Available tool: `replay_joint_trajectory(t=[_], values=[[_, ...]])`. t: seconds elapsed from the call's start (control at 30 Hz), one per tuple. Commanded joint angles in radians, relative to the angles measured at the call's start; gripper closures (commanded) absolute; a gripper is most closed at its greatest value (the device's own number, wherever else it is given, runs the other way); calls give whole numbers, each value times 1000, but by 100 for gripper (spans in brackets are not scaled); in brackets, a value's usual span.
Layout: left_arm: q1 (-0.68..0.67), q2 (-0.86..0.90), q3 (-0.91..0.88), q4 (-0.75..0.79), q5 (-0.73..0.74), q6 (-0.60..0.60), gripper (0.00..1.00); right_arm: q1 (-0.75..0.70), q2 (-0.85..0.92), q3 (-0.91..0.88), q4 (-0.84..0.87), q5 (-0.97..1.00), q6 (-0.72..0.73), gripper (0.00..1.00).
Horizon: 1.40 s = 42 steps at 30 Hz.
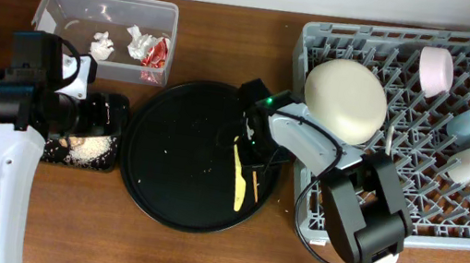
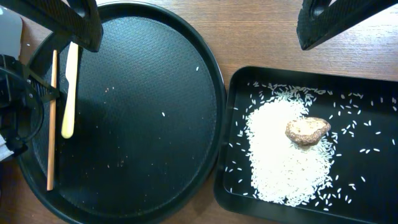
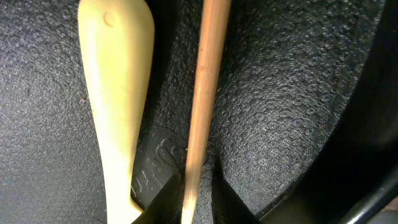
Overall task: Sort waste into correct bins and load items into the dishwasher rack
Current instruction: 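Insert the chopsticks and fork upright into the rack with right gripper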
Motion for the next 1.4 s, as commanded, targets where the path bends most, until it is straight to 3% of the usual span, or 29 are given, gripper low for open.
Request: replay_joint_trajectory(t=[0.0, 0.2, 0.23, 0.33, 0.6, 0.7, 0.8, 0.87, 0.97, 1.1, 1.37], values=[[5, -8, -5, 0, 11, -10, 1, 5, 15, -27, 12, 56, 5, 84], [5, -8, -5, 0, 11, -10, 1, 5, 15, -27, 11, 62, 42, 90], [5, -8, -5, 0, 11, -10, 1, 5, 15, -27, 11, 59, 47, 96], [5, -8, -5, 0, 11, -10, 1, 5, 4, -6, -17, 47, 48, 96], [5, -8, -5, 0, 11, -10, 1, -10, -259, 78, -168, 98, -12, 96], [5, -8, -5, 0, 11, -10, 1, -164, -433, 78, -240, 112, -117, 96], [5, -8, -5, 0, 11, -10, 1, -397, -492, 78, -272, 112, -233, 96], [5, -8, -5, 0, 11, -10, 1, -553, -488, 77, -257, 131, -460, 96], [5, -8, -5, 0, 11, -10, 1, -677, -465, 72, -235, 191, -662, 96], [5, -8, -5, 0, 11, -10, 1, -751, -399, 7, -175, 332, -680, 96], [5, -8, -5, 0, 11, -10, 0, -776, -272, -10, -103, 320, -682, 96]])
